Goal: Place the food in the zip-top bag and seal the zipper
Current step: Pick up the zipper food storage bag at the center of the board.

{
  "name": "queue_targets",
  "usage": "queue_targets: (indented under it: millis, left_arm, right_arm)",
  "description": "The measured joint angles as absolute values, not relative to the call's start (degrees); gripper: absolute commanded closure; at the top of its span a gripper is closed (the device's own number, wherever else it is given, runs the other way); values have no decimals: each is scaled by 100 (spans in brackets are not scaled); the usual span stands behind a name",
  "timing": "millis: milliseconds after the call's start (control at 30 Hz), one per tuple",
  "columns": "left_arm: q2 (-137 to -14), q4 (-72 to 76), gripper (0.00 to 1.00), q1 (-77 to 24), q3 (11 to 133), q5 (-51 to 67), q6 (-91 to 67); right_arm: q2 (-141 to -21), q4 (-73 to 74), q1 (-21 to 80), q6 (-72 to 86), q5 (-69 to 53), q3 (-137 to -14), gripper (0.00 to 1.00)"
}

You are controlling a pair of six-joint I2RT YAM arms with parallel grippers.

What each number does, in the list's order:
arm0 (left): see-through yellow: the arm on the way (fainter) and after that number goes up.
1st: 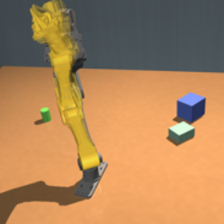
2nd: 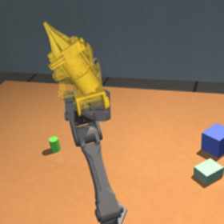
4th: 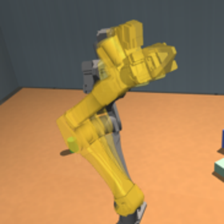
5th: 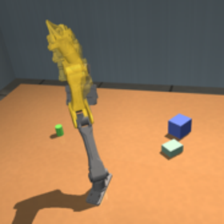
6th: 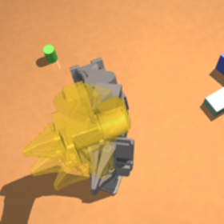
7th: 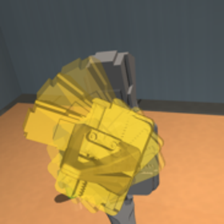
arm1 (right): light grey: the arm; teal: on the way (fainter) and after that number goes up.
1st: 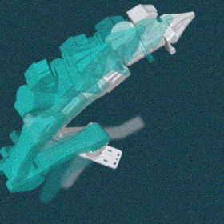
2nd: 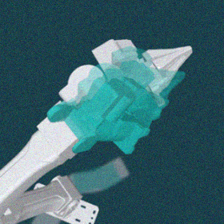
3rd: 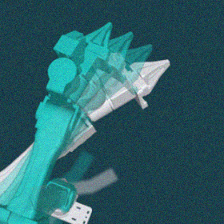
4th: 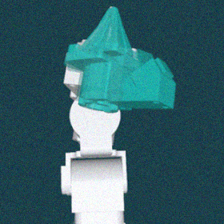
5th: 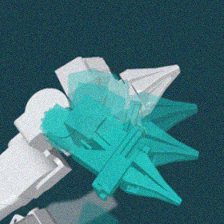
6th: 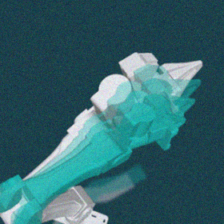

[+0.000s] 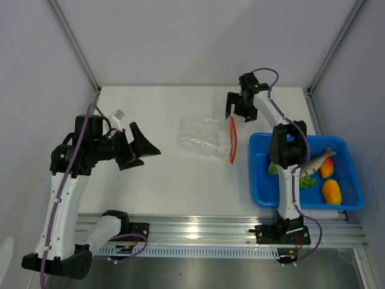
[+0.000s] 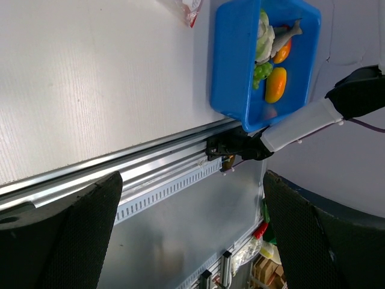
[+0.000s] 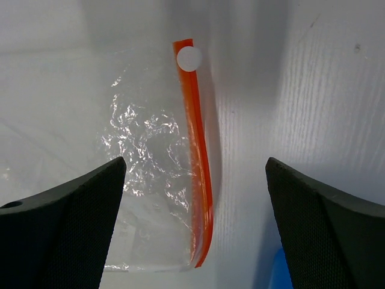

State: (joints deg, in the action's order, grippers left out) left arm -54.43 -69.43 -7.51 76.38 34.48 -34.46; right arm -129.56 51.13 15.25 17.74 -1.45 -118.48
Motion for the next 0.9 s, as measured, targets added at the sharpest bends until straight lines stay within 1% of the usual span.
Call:
queue_targets:
  millis: [200, 333, 467, 533, 767, 900]
  left_arm:
    - [-5424, -6731, 1, -751, 7494, 3494, -3597]
    - [-5424, -6573, 1, -751, 7389, 3516, -3728]
    - [-5424, -6405, 0, -762, 7352, 3529, -3850]
    - [-5424, -6322, 1, -781, 7308, 3538, -3907]
    - [-5463, -6165, 0, -875, 7207, 3592, -4010]
    - [-5511, -6117, 1, -915, 7207, 3618, -4010]
  right_arm:
    - [-13148, 5037, 1330, 1597, -972, -11876, 1]
    - [-13222, 4950, 1258, 1584, -1483, -11876, 12]
    - [-13246, 4783, 1247, 1627, -1903, -11802, 14]
    - [-13246, 4665, 1247, 1675, -2132, -11690, 17]
    - [-13393, 4508, 1256, 1774, -2517, -11592, 22]
    - [-13493, 4482, 1251, 1798, -2604, -11592, 21]
